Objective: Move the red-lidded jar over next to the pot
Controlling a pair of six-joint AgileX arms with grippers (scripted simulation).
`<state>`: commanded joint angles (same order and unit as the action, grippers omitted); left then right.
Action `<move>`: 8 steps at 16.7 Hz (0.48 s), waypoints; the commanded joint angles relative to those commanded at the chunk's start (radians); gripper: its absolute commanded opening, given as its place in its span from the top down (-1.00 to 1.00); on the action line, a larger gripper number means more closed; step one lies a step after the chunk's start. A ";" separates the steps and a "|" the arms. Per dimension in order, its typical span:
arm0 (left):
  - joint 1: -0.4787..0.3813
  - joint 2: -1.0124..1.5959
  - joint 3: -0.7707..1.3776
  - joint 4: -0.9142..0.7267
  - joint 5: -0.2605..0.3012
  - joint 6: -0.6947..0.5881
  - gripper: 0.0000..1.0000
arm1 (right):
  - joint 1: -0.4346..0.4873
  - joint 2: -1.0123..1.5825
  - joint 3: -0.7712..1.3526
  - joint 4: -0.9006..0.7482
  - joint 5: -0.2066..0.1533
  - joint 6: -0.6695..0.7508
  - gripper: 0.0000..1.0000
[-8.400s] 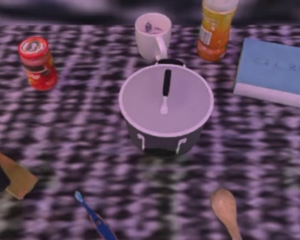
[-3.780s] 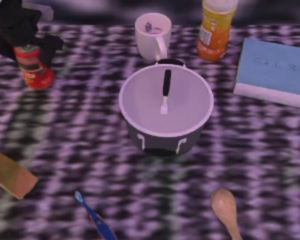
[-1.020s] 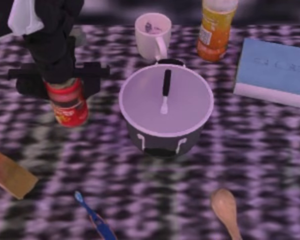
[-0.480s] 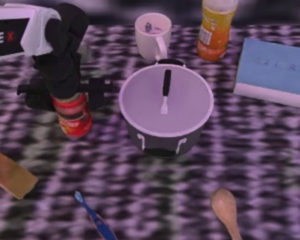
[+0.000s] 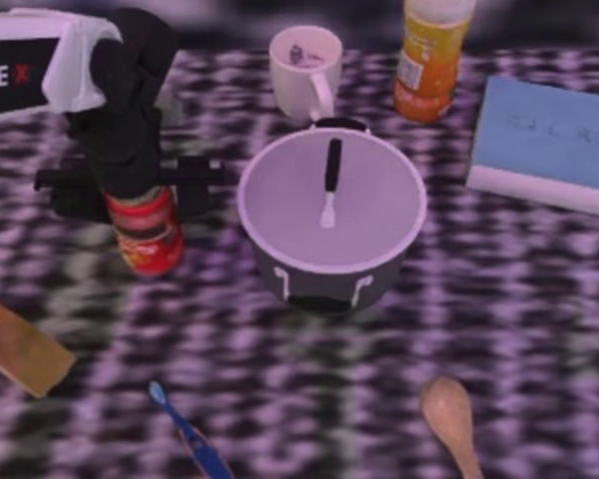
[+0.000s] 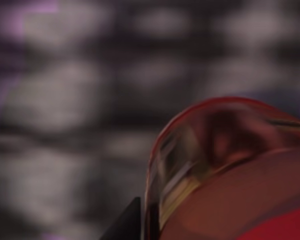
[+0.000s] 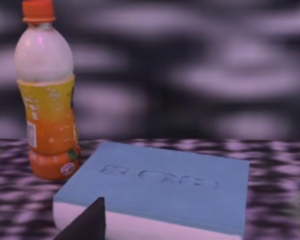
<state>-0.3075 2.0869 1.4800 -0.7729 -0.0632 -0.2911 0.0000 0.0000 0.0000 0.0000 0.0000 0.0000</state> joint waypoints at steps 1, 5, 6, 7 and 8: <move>0.000 0.000 0.000 0.000 0.000 0.000 0.10 | 0.000 0.000 0.000 0.000 0.000 0.000 -1.00; 0.000 0.000 0.000 0.000 0.000 0.000 -0.51 | 0.000 0.000 0.000 0.000 0.000 0.000 -1.00; 0.000 0.000 0.000 0.000 0.000 0.000 -0.66 | 0.000 0.000 0.000 0.000 0.000 0.000 -1.00; 0.000 0.000 0.000 0.000 0.000 0.000 -0.81 | 0.000 0.000 0.000 0.000 0.000 0.000 -1.00; 0.000 0.000 0.000 0.000 0.000 0.000 -0.96 | 0.000 0.000 0.000 0.000 0.000 0.000 -1.00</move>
<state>-0.3075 2.0869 1.4800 -0.7729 -0.0632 -0.2911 0.0000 0.0000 0.0000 0.0000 0.0000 0.0000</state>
